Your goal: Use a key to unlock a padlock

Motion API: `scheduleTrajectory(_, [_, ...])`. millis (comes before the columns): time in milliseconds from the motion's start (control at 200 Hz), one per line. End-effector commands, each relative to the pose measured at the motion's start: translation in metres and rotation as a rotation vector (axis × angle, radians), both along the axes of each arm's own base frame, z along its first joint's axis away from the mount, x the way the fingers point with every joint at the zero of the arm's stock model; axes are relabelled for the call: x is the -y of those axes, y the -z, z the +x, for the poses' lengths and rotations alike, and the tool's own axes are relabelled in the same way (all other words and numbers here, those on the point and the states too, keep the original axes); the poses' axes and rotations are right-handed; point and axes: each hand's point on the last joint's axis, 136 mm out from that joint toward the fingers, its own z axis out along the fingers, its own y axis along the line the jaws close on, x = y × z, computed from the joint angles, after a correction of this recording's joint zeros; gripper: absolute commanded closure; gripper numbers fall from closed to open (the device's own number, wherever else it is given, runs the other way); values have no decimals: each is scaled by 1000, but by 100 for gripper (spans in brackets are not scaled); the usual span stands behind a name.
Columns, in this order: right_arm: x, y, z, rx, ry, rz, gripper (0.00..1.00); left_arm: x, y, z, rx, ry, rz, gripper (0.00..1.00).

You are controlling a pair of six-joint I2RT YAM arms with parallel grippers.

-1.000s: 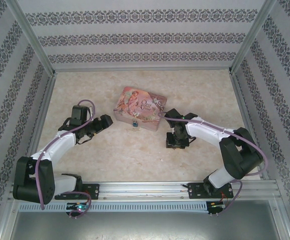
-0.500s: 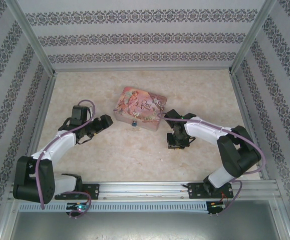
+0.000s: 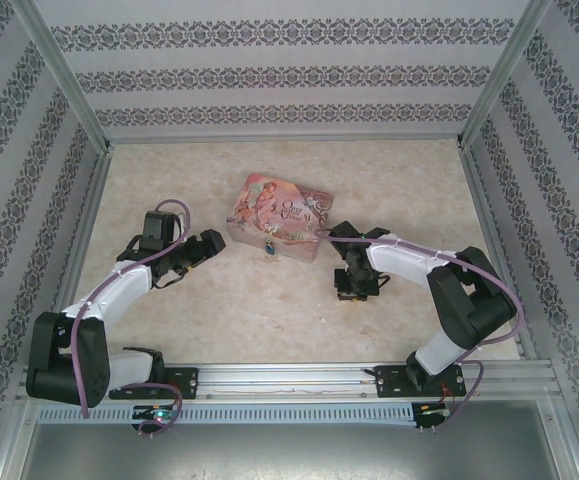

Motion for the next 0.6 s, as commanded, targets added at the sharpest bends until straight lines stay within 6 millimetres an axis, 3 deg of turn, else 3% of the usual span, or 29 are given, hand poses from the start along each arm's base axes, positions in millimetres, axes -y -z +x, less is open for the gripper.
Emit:
scheduleTrajectory(0, [7,11,-6,-27,3,-27,86,2,-9,3,15,2,-4,11])
scheduleTrajectory(335, [11,7,-3,22,-2,-25,100,2,-17,4,47,13,3,11])
scheduleTrajectory(595, [3,-27,17,210,-90,35,100,11,-48,9,155,38,-56,11])
